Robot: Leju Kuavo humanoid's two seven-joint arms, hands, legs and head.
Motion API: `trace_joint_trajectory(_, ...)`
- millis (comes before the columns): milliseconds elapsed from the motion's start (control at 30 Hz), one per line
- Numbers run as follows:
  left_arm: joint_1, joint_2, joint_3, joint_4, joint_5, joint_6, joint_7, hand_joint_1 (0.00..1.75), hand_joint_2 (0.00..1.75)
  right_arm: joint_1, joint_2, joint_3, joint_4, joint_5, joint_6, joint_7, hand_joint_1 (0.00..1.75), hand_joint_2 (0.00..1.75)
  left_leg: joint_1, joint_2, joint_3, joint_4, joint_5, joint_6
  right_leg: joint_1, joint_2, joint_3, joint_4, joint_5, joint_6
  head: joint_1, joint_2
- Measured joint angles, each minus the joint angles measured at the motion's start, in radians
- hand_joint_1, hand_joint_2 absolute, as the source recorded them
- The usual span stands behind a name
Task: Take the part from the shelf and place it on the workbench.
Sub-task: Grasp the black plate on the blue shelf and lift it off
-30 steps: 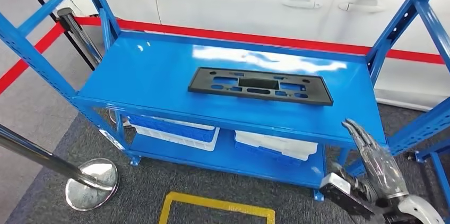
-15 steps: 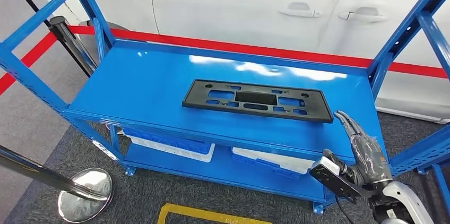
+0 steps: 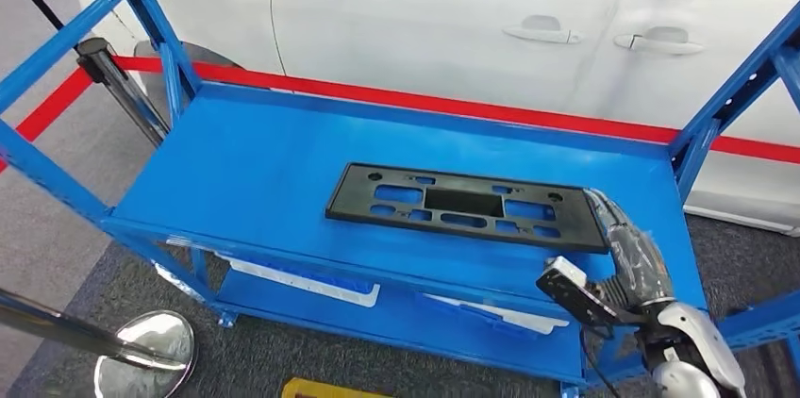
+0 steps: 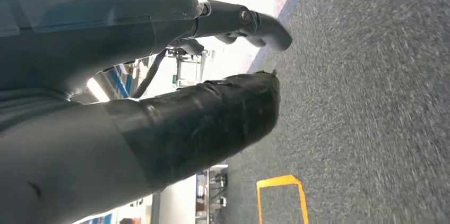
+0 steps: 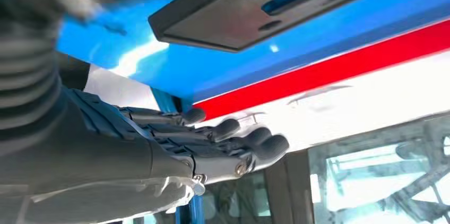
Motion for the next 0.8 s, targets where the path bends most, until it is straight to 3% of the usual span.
trace_joint_trajectory(67, 0.000, 0.000, 0.000, 0.000, 0.000, -0.004, 0.001, 0.00, 0.00, -0.007, 0.014, 0.020, 0.006, 0.026, -0.001, -0.010, 0.00, 1.75, 0.000, 0.003, -0.006, 0.031, -0.007, -0.012, -0.006, -0.001, 0.017, -0.008, 0.000, -0.012, 0.000, 0.000)
trace_joint_trajectory(100, -0.001, -0.001, 0.000, 0.000, -0.001, -0.005, 0.002, 0.00, 0.00, -0.013, 0.023, 0.033, 0.008, 0.040, -0.001, -0.014, 0.00, 1.75, 0.002, 0.005, -0.025, 0.068, -0.017, -0.018, -0.009, -0.001, 0.025, -0.013, -0.003, -0.016, 0.000, 0.000)
trace_joint_trajectory(200, -0.003, -0.002, 0.000, 0.000, -0.003, -0.007, -0.006, 0.00, 0.00, -0.026, 0.047, 0.085, 0.009, 0.078, 0.003, -0.016, 0.00, 1.75, 0.014, 0.010, -0.138, 0.249, -0.085, -0.038, -0.011, -0.003, 0.043, -0.017, -0.015, -0.024, 0.000, 0.000)
trace_joint_trajectory(233, -0.003, -0.002, -0.002, 0.000, -0.004, -0.007, -0.012, 0.00, 0.00, -0.028, 0.054, 0.104, 0.009, 0.089, 0.006, -0.015, 0.00, 1.75, 0.018, 0.011, -0.171, 0.287, -0.097, -0.043, -0.011, -0.003, 0.049, -0.017, -0.021, -0.023, 0.000, 0.000)
trace_joint_trajectory(267, -0.002, -0.002, -0.003, 0.000, -0.004, -0.007, -0.019, 0.00, 0.00, -0.028, 0.059, 0.122, 0.009, 0.098, 0.008, -0.014, 0.00, 1.75, 0.022, 0.012, -0.187, 0.292, -0.088, -0.047, -0.012, -0.003, 0.056, -0.017, -0.027, -0.022, 0.000, 0.000)
trace_joint_trajectory(300, 0.000, -0.002, -0.004, 0.000, -0.005, -0.006, -0.025, 0.00, 0.00, -0.029, 0.064, 0.136, 0.009, 0.104, 0.009, -0.013, 0.00, 1.75, 0.026, 0.013, -0.184, 0.257, -0.053, -0.049, -0.014, -0.003, 0.065, -0.016, -0.034, -0.020, 0.000, 0.000)
trace_joint_trajectory(367, 0.002, -0.002, -0.006, 0.000, -0.005, -0.006, -0.031, 0.00, 0.00, -0.030, 0.071, 0.155, 0.009, 0.112, 0.007, -0.013, 0.00, 1.75, 0.030, 0.015, -0.144, 0.125, 0.040, -0.052, -0.018, -0.003, 0.084, -0.015, -0.049, -0.011, 0.000, 0.000)
trace_joint_trajectory(433, 0.002, -0.003, -0.007, 0.000, -0.006, -0.005, -0.036, 0.00, 0.00, -0.035, 0.074, 0.167, 0.010, 0.116, 0.008, -0.012, 0.00, 1.75, 0.025, 0.017, -0.116, 0.034, 0.071, -0.047, -0.018, -0.003, 0.093, -0.013, -0.060, 0.000, 0.000, 0.000)
trace_joint_trajectory(467, 0.002, -0.003, -0.008, 0.000, -0.006, -0.004, -0.038, 0.00, 0.00, -0.037, 0.074, 0.174, 0.011, 0.119, 0.010, -0.010, 0.00, 1.75, 0.024, 0.017, -0.112, 0.023, 0.070, -0.042, -0.015, -0.004, 0.094, -0.011, -0.066, 0.005, 0.000, 0.000)
trace_joint_trajectory(500, 0.001, -0.004, -0.009, 0.000, -0.006, -0.003, -0.039, 0.00, 0.00, -0.039, 0.075, 0.183, 0.011, 0.124, 0.013, -0.007, 0.00, 1.75, 0.024, 0.017, -0.111, 0.019, 0.069, -0.039, -0.012, -0.004, 0.095, -0.009, -0.069, 0.001, 0.000, 0.000)
trace_joint_trajectory(600, 0.002, -0.008, -0.010, 0.000, -0.006, -0.002, -0.039, 0.00, 0.00, -0.042, 0.071, 0.216, 0.013, 0.144, 0.022, 0.003, 0.00, 1.75, 0.024, 0.015, -0.107, 0.018, 0.080, -0.037, -0.009, -0.006, 0.101, -0.015, -0.071, -0.025, 0.000, 0.000)
trace_joint_trajectory(800, 0.002, -0.010, -0.010, 0.000, -0.005, 0.001, -0.037, 0.00, 0.00, -0.025, 0.013, 0.278, -0.008, 0.153, 0.022, 0.002, 0.00, 1.75, 0.019, 0.014, -0.104, 0.018, 0.071, -0.023, -0.011, -0.008, 0.110, -0.030, -0.072, -0.026, 0.000, 0.000)
